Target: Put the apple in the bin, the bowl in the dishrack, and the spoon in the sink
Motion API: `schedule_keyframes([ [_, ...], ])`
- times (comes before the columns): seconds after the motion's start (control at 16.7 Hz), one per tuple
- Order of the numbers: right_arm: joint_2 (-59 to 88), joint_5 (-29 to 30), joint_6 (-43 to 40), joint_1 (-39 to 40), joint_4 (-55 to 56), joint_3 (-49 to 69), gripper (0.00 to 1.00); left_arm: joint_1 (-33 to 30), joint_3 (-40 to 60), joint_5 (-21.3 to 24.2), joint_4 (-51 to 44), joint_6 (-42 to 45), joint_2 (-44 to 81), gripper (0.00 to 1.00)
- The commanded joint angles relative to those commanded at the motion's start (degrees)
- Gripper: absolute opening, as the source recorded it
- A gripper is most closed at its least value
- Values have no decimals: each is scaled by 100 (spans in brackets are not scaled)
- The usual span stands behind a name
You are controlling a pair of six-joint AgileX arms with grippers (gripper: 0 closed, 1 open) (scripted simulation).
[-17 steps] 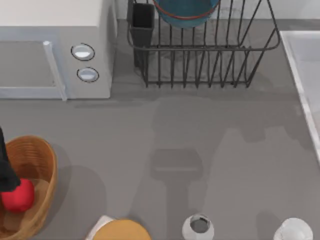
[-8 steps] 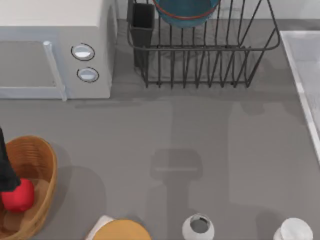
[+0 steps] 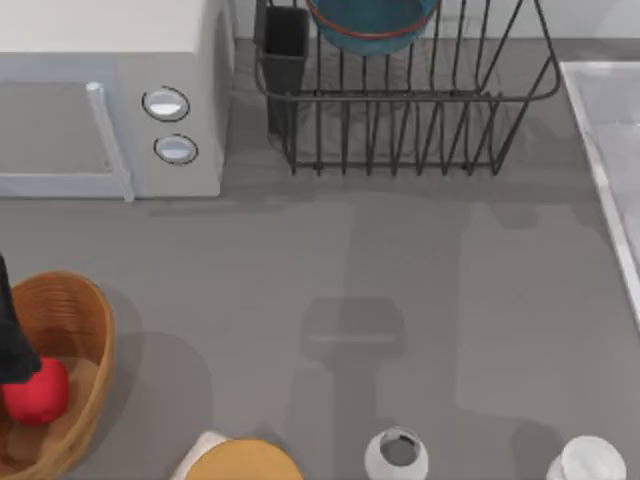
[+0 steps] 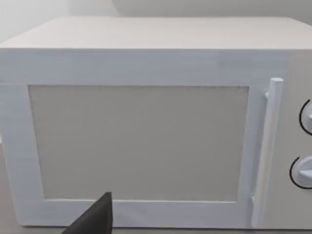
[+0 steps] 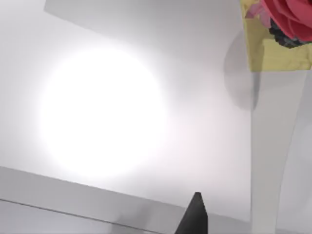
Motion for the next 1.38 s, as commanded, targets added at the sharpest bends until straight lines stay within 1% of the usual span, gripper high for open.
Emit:
schedule_keyframes([
  [0.3, -213, -30, 11, -8, 868, -1134, 0, 0, 0, 0, 0, 0, 0, 100],
  [0.6, -245, -34, 8, -10, 983, -1249, 0, 0, 0, 0, 0, 0, 0, 100],
  [1.38, -245, -34, 8, -10, 983, -1249, 98, 0, 0, 0, 0, 0, 0, 100],
])
